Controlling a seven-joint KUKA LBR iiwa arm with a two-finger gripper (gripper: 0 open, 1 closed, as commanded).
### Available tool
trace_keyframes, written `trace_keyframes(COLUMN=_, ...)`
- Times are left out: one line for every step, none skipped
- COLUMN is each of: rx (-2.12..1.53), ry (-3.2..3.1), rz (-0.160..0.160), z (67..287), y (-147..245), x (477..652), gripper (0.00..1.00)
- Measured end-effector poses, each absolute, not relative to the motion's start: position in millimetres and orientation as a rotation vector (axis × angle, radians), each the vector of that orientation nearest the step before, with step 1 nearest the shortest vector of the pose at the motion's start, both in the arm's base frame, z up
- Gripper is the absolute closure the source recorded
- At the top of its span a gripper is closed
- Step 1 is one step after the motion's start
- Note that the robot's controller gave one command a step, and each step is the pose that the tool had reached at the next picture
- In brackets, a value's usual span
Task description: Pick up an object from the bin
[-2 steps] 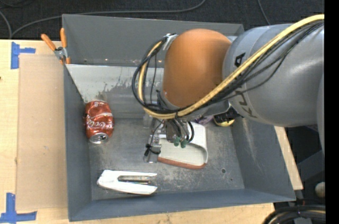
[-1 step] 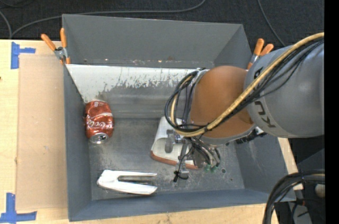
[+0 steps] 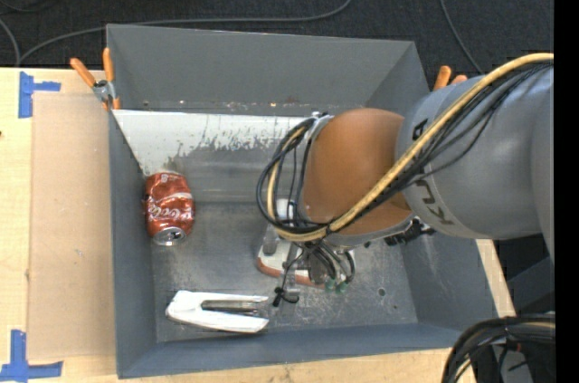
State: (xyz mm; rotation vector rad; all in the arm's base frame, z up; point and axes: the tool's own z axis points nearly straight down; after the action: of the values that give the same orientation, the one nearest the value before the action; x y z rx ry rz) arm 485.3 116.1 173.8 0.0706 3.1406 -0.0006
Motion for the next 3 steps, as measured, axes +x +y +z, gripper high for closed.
trace_keyframes(rx=-0.023, ry=3.142, rz=0.004, z=161.0, y=119.3, x=485.4, gripper=0.0)
trace_keyframes(rx=-0.339, ry=3.123, rz=0.004, z=199.1, y=133.7, x=475.6, gripper=0.0)
trace_keyframes(rx=0.036, ry=3.149, rz=-0.003, z=97.8, y=79.6, x=529.7, gripper=0.0)
